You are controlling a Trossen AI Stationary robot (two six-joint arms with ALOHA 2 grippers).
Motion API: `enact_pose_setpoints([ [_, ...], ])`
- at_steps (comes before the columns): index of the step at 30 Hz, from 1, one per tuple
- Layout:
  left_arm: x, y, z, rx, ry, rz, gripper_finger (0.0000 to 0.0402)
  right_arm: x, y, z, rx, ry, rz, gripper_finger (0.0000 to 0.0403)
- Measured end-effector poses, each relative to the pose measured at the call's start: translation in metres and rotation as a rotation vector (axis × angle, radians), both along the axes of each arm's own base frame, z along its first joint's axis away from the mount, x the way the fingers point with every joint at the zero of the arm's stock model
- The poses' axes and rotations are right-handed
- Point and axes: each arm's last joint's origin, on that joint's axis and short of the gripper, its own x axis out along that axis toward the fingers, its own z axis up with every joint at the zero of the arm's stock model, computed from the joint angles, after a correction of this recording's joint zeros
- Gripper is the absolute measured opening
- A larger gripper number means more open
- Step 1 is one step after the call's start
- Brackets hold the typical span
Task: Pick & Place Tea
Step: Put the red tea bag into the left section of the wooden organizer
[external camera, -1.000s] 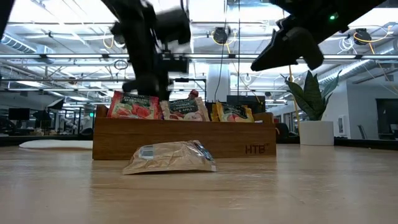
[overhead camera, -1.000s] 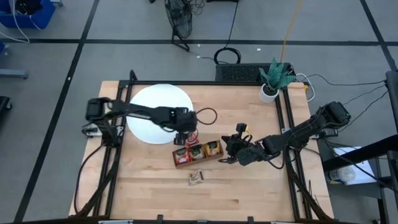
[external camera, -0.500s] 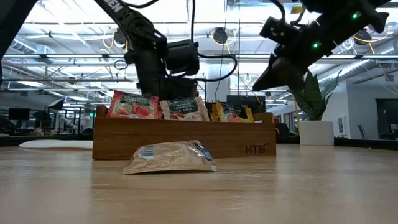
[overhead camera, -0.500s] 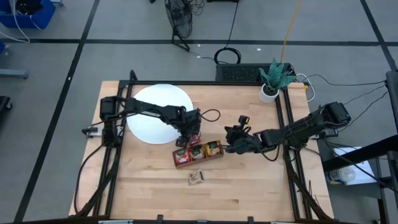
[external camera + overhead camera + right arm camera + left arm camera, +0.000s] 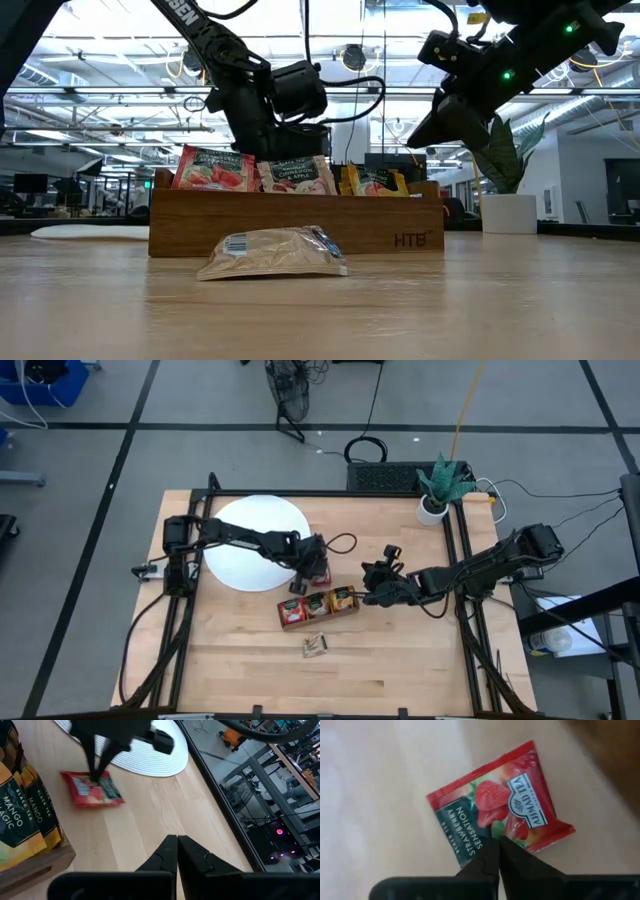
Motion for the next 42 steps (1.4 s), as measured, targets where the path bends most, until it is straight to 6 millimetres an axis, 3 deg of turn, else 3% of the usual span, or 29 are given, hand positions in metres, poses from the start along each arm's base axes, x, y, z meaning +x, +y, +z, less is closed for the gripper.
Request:
enact_pose_setpoints([
  [4,0.0,0.005,0.005,0.104,-0.013,0.031,0.0004,0.0,0.0,0.0,0.0,0.0,0.0,0.0],
  [10,-0.002,0.012,0.033,0.133,-0.114,0.052,0.0002,-0.001,0.0,-0.001,0.003,0.004,-0.002,0.0],
  [16,-0.007,0.009,0.052,-0.009,-0.169,0.102,0.0003,-0.001,0.0,0.0,0.006,0.002,-0.003,0.0],
  [19,-0.006,0.005,0.047,-0.039,-0.143,0.142,0.0022,-0.001,0.0,0.0,0.006,0.001,-0.002,0.0],
  [27,0.005,-0.013,0.028,-0.011,-0.13,0.095,0.0151,0.0,0.0,0.0,0.007,-0.001,-0.002,0.0],
  [31,0.008,-0.015,0.011,0.016,-0.084,0.068,0.0196,0.0,0.0,0.0,0.008,-0.003,-0.001,0.0],
  [37,0.013,-0.007,-0.009,0.029,-0.058,0.084,0.0217,0.0,0.0,0.0,0.008,-0.004,-0.001,0.0],
  [42,0.014,-0.002,-0.013,0.037,-0.062,0.068,0.0186,0.0,0.0,0.0,0.007,-0.005,0.0,0.0],
])
